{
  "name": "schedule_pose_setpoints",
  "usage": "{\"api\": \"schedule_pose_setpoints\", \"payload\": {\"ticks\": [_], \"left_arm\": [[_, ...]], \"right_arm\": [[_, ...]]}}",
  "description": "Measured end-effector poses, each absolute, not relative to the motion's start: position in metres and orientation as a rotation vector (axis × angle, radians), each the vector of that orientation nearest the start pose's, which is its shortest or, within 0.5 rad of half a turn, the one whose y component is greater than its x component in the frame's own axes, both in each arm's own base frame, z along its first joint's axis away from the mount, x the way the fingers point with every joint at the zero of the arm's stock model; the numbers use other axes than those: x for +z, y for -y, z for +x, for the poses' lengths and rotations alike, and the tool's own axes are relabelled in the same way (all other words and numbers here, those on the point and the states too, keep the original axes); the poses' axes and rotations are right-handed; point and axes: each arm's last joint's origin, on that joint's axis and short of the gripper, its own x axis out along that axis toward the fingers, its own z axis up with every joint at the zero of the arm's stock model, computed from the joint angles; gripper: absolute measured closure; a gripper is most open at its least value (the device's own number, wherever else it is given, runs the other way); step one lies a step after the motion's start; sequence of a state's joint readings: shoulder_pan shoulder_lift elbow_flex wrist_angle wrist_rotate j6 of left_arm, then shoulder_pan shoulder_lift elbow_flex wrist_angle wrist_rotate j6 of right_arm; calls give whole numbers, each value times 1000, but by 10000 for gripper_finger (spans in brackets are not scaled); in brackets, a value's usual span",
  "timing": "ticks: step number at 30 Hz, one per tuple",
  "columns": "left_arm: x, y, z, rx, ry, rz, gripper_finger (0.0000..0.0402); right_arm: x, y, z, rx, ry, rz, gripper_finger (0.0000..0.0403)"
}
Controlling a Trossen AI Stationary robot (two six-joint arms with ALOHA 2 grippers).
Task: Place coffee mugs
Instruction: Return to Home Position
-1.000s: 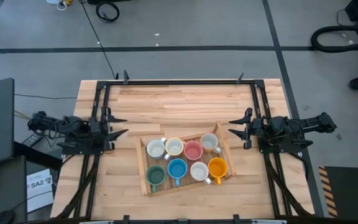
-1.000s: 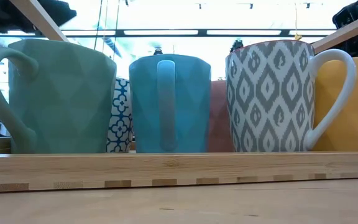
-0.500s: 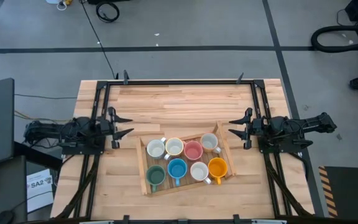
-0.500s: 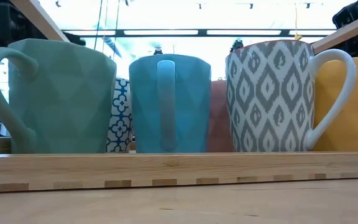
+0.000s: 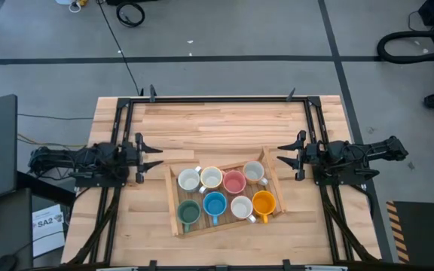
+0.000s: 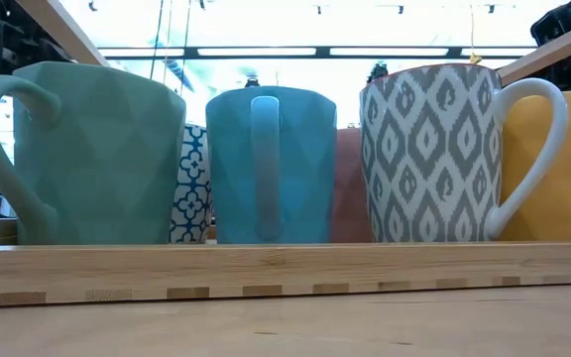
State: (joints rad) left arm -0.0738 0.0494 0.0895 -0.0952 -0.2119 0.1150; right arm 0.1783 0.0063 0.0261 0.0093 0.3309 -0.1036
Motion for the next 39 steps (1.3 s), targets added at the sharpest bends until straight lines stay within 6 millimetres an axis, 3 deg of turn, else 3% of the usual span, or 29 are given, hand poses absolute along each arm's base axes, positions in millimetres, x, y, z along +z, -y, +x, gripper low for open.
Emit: {"api": "schedule_pose_setpoints", "payload": {"ticks": [32, 39], "left_arm": [[194, 6, 95, -30, 80, 123, 216], [180, 6, 99, -29, 142, 111, 216]], "right_arm": [[173, -8, 95, -154, 18, -127, 229], [173, -8, 95, -154, 18, -126, 229]]}}
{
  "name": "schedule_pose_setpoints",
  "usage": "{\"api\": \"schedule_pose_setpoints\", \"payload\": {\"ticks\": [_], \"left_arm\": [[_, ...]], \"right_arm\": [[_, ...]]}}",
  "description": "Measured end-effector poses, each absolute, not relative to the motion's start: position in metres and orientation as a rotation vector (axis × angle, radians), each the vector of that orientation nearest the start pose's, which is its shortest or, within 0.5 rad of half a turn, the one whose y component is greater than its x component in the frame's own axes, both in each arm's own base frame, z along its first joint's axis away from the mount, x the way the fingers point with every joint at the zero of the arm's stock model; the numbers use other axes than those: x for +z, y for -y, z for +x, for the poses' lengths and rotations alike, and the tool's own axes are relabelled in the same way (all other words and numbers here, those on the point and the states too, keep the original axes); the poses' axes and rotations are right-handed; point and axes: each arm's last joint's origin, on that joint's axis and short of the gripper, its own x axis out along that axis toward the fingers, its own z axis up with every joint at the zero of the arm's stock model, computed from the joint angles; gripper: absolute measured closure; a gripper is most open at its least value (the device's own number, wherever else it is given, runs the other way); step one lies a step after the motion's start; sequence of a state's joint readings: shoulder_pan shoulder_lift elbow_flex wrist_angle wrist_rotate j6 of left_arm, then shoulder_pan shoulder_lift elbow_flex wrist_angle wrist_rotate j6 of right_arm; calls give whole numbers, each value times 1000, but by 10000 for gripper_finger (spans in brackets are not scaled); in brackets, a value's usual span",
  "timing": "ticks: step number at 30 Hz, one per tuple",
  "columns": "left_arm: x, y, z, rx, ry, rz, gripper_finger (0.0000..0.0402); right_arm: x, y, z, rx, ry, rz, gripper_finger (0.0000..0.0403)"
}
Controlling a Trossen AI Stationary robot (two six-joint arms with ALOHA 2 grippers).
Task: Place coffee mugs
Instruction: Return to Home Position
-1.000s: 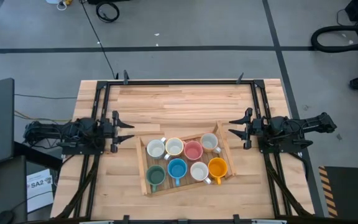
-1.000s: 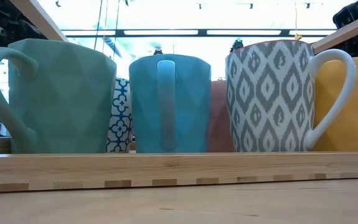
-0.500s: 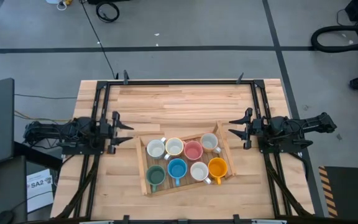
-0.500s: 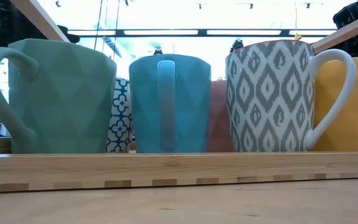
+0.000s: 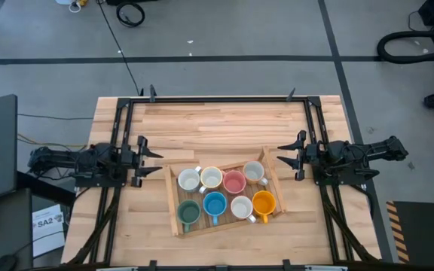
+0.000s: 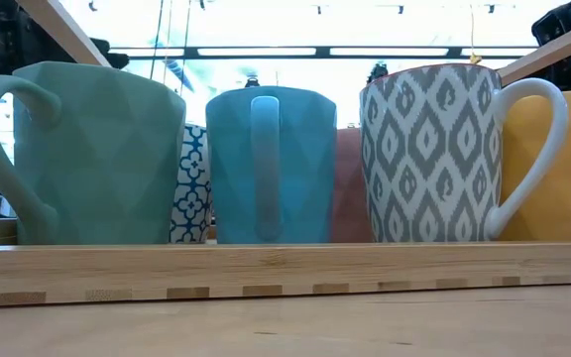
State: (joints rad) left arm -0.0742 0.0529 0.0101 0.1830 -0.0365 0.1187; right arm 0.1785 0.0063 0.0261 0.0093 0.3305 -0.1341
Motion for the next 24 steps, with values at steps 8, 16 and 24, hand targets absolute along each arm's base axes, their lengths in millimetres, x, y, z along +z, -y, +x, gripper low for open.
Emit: {"api": "schedule_pose_setpoints", "payload": {"ticks": [8, 16, 24], "left_arm": [[180, 6, 99, -25, 137, 142, 216], [172, 6, 100, -30, 60, 139, 216], [168, 6, 100, -33, 10, 142, 216]], "right_arm": [[173, -8, 95, -153, 18, -121, 229], [173, -8, 95, -153, 18, -126, 229], [173, -8, 95, -153, 18, -126, 229]]}}
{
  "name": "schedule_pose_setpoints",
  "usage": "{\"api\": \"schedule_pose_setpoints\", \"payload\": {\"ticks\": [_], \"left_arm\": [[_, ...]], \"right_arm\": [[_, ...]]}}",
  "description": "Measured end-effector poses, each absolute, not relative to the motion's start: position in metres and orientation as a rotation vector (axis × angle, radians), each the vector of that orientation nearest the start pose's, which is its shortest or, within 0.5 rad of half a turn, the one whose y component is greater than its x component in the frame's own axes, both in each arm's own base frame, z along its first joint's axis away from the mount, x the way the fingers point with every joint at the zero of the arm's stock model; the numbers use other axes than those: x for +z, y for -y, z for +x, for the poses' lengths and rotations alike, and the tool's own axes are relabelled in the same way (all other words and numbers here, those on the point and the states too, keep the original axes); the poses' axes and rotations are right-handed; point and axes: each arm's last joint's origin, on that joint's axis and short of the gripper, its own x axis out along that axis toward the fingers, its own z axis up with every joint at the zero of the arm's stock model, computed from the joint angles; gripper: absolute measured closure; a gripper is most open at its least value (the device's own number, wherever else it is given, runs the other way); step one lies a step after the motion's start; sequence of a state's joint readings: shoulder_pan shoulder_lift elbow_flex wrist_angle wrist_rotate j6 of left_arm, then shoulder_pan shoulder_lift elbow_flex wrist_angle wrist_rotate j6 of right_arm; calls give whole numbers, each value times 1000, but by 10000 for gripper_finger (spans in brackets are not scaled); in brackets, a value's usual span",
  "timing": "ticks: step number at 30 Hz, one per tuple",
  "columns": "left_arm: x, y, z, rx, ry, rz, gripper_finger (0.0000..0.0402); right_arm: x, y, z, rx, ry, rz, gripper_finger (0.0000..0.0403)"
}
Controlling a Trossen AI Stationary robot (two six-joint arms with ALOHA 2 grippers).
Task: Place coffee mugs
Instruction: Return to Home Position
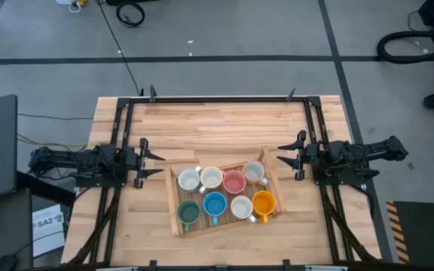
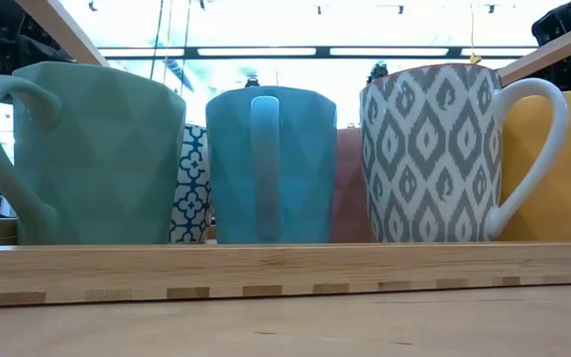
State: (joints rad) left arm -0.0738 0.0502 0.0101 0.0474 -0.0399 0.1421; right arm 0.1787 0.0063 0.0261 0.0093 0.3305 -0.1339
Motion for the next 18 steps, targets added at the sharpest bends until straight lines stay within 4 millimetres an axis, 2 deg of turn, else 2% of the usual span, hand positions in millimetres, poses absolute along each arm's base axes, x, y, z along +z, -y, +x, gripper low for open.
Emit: {"api": "schedule_pose_setpoints", "payload": {"ticks": [18], "left_arm": [[167, 6, 100, -26, -1, 142, 216]], "right_arm": [[173, -8, 95, -153, 18, -126, 229]]}}
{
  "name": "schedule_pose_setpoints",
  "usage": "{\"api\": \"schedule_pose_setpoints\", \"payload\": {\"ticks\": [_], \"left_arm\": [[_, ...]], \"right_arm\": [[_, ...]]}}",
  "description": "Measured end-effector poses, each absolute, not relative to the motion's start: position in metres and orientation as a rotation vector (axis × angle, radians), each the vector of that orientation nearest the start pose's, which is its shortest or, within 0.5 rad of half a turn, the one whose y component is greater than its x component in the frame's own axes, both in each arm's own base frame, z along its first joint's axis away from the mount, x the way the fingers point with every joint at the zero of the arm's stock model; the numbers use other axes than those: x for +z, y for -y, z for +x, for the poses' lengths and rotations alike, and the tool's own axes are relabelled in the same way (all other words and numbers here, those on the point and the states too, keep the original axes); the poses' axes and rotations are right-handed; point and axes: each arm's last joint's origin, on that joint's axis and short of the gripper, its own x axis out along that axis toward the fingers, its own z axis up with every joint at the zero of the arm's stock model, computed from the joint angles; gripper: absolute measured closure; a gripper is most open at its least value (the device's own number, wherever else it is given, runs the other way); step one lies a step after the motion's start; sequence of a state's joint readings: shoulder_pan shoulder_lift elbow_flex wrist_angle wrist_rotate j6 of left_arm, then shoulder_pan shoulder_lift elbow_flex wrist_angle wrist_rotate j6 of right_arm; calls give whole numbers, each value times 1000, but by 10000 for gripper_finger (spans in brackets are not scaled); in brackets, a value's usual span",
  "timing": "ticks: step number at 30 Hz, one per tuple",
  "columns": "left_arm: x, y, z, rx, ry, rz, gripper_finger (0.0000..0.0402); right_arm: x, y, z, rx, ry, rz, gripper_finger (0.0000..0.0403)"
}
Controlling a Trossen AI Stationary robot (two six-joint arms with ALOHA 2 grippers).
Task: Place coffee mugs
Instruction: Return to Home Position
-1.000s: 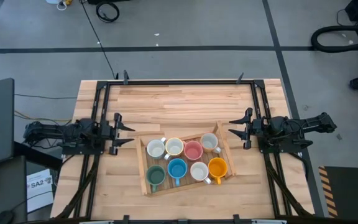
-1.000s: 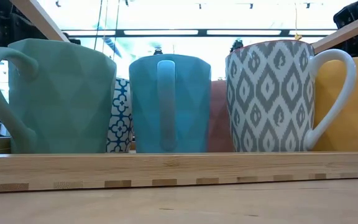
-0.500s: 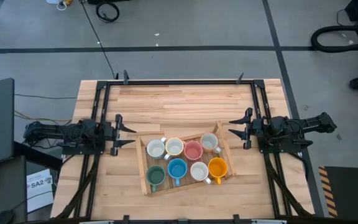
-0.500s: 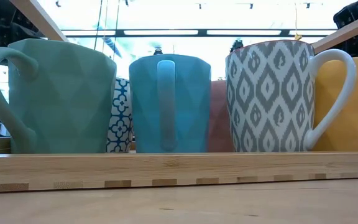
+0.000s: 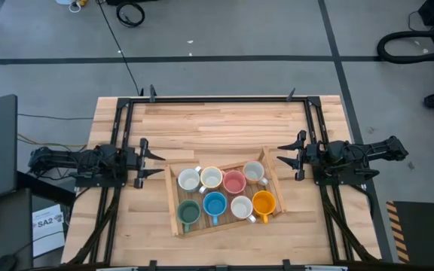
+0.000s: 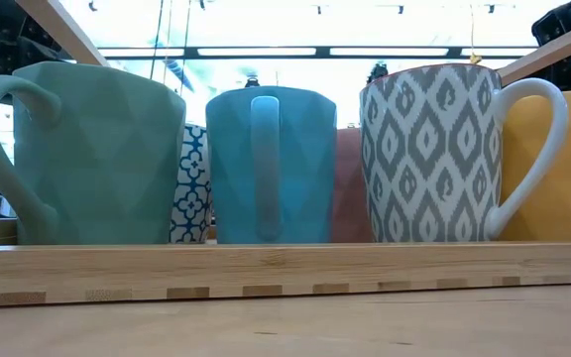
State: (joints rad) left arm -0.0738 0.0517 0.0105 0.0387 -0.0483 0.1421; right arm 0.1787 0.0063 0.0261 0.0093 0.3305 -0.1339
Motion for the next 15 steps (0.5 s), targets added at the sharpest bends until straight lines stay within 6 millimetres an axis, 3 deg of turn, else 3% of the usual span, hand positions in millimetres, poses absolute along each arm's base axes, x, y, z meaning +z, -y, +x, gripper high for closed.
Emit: {"api": "schedule_pose_setpoints", "payload": {"ticks": [15], "left_arm": [[167, 6, 100, -25, 5, 142, 216]], "right_arm": [[173, -8, 95, -153, 18, -126, 229]]}}
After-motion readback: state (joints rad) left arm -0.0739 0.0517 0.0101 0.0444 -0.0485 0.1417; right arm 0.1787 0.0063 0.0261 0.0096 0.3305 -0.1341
